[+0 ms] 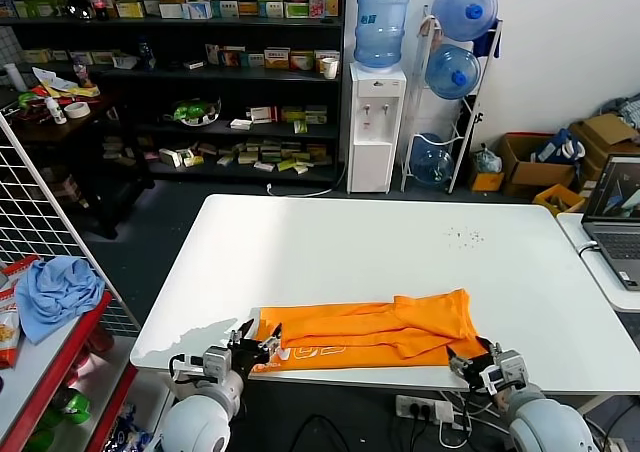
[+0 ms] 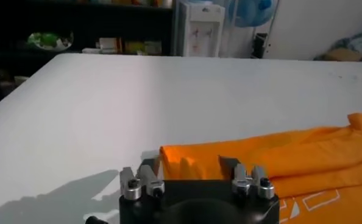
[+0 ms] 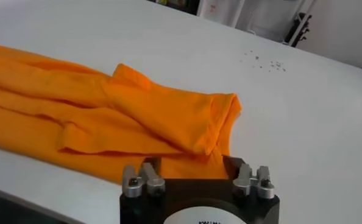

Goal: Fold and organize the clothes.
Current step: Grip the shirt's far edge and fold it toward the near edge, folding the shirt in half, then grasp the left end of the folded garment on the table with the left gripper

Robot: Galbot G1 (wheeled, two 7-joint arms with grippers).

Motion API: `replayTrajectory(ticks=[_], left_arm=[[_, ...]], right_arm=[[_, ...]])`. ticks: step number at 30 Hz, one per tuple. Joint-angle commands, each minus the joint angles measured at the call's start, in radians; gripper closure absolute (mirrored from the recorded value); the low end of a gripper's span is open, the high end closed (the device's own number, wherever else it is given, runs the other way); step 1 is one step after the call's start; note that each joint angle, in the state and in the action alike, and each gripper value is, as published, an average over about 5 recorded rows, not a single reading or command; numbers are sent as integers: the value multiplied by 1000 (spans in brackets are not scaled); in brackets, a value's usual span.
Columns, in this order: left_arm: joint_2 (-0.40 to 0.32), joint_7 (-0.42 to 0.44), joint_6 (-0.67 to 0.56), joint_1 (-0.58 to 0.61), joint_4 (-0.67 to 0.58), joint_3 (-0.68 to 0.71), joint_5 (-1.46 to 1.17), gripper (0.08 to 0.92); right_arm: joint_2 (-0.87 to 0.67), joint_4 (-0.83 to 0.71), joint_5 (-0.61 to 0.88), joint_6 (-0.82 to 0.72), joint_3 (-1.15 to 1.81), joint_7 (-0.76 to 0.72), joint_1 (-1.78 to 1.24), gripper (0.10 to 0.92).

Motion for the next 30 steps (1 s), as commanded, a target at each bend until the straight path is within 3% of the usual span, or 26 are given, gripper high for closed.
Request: replayTrajectory(ticks=[1,5,12,30], left_arm=[[0,-17,58,4,1,-8,-148,251],[-6,-17,62,-1,20,-7,-154,185],[-19,-18,61,-22,54,-4,-162,206],[-12,-9,72,-25,56,1,-165,715]], right_arm=[[1,7,-2,0,2,-1,-10,231],[3,12,-3,-1,2,-1,-15,205],[6,21,-3,-1,4,-1,-26,203],[8,34,2,-7,3,0,-30,203]])
